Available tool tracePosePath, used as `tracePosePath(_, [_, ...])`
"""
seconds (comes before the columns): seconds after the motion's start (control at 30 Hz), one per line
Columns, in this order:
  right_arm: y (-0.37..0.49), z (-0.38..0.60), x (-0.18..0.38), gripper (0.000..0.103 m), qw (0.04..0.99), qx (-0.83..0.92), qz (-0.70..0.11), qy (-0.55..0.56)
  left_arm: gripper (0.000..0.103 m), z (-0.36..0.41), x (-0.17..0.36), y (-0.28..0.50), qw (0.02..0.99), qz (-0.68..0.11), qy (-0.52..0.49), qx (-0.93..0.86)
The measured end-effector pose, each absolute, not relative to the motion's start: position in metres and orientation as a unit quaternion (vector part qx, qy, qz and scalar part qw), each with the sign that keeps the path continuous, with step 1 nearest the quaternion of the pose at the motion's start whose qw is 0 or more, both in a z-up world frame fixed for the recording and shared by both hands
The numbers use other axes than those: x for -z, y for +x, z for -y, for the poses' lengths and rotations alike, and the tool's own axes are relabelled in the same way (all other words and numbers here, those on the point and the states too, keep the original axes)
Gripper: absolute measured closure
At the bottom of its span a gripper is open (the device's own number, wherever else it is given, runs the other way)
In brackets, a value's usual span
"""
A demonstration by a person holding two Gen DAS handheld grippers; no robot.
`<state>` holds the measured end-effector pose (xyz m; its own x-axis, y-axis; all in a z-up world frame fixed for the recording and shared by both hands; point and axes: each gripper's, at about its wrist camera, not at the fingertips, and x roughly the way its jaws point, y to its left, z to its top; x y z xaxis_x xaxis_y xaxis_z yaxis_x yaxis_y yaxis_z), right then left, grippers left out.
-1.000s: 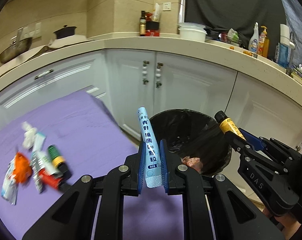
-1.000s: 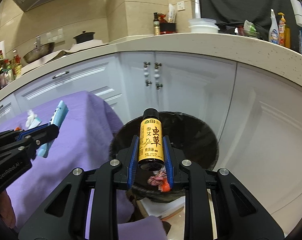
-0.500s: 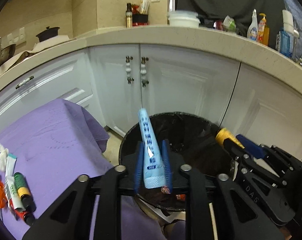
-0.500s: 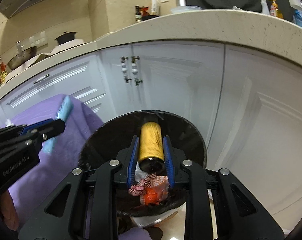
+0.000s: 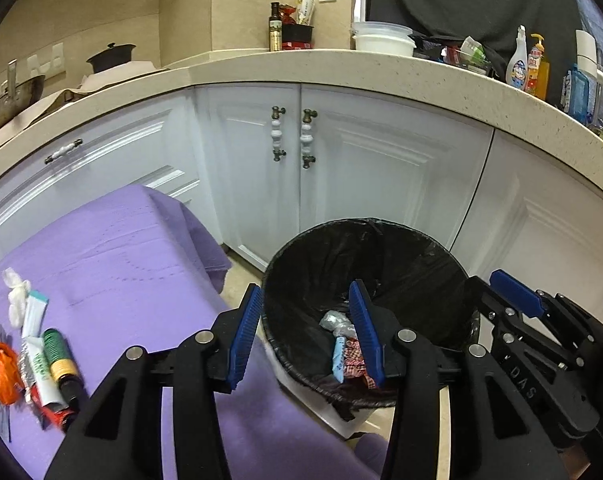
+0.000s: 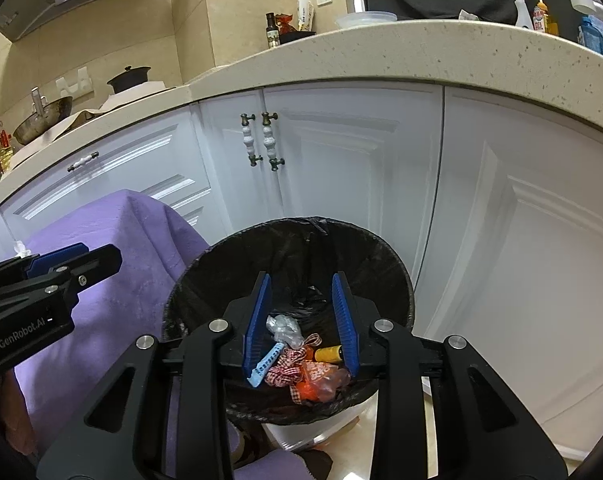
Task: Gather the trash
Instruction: 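Carry the bottle and tube over the bin and open both grippers, then move both open grippers back toward the remaining trash on the table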
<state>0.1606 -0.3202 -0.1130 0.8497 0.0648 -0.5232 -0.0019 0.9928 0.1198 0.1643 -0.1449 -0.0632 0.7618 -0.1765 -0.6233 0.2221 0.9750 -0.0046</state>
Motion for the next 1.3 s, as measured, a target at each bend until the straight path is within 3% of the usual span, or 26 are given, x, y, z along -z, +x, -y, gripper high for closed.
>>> tracePosePath(0.63, [0.121,0.227,0.092,0.066,0.955,-0.11,-0.272,0.039,0.051,0.032,0.047,0.101,0.951,-0.309,0.002,0.009])
tracePosePath(1.3, [0.103,0.109,0.089,0.065,0.932,-0.217,-0.291,-0.01,0.045,-0.104,0.069,0.064,0.928,-0.348,-0.049,-0.125])
